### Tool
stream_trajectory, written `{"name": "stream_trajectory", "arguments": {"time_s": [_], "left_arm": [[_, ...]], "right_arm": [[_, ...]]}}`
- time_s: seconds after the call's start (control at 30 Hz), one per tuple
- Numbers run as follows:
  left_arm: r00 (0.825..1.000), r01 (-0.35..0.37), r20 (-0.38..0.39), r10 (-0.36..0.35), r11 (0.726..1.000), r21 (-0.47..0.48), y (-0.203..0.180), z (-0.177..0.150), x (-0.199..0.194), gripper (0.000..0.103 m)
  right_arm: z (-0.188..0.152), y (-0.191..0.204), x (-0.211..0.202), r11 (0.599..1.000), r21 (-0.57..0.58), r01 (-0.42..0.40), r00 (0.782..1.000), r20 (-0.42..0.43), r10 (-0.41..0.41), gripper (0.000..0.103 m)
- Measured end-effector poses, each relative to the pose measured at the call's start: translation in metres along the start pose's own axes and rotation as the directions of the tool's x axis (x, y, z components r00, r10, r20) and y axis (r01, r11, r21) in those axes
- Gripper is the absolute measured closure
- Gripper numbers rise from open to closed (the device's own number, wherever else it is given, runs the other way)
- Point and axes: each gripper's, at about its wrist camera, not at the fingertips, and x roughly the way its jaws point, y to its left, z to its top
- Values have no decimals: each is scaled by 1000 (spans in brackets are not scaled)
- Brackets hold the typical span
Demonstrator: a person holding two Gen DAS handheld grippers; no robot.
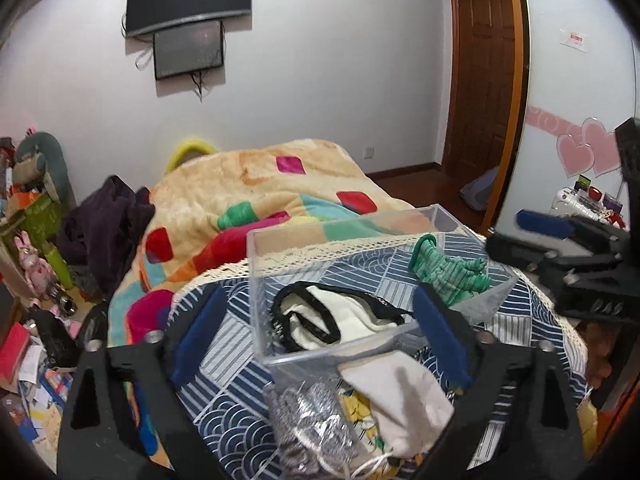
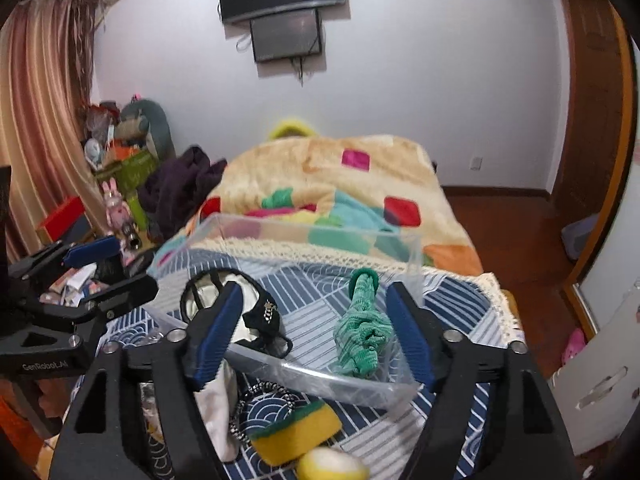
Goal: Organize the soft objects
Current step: 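Grasp the grey knit bag with the left tool while the right grasps the yellow ball, then carry the grey knit bag into the box with the left tool while the right drops the yellow ball in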
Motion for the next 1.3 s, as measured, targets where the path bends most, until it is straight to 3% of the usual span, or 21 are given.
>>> {"name": "stream_trajectory", "arguments": {"time_s": [0.17, 0.33, 0.6, 0.8, 0.87, 0.93, 1.0, 1.1, 1.3], "left_arm": [[1000, -28, -10, 28, 1000, 6, 1, -21, -11, 3], [997, -23, -69, 21, 999, -28, 8, -44, -4, 3], [985, -36, -173, 20, 995, -88, 21, -83, 17, 3], [977, -51, -211, 26, 992, -115, 23, -101, 28, 4], [978, -34, -210, 6, 991, -126, 24, -102, 29, 12], [977, -9, -214, -21, 991, -135, 24, -103, 30, 25], [974, 16, -223, -48, 990, -141, 21, -104, 32, 33], [970, 52, -228, -81, 990, -131, 16, -103, 32, 50], [974, 60, -211, -82, 992, -109, 11, -100, 22, 65]], "right_arm": [[-9, 0, -23, 1000, -6, 20, 998, 55, -19, 20], [-25, -2, -27, 1000, 2, 30, 999, 43, -30, 20], [-62, -14, -9, 998, 55, 41, 997, -62, -38, 20], [-89, -13, 3, 996, 75, 38, 990, -141, -28, 23], [-98, -14, 7, 996, 84, 27, 987, -160, -14, 33], [-102, -14, 9, 996, 90, 12, 983, -182, 4, 49], [-103, -14, 10, 996, 91, -1, 982, -189, 18, 58], [-105, -12, 5, 997, 71, 7, 986, -169, 5, 59], [-102, -11, -7, 998, 56, 16, 991, -130, -9, 60]]}}
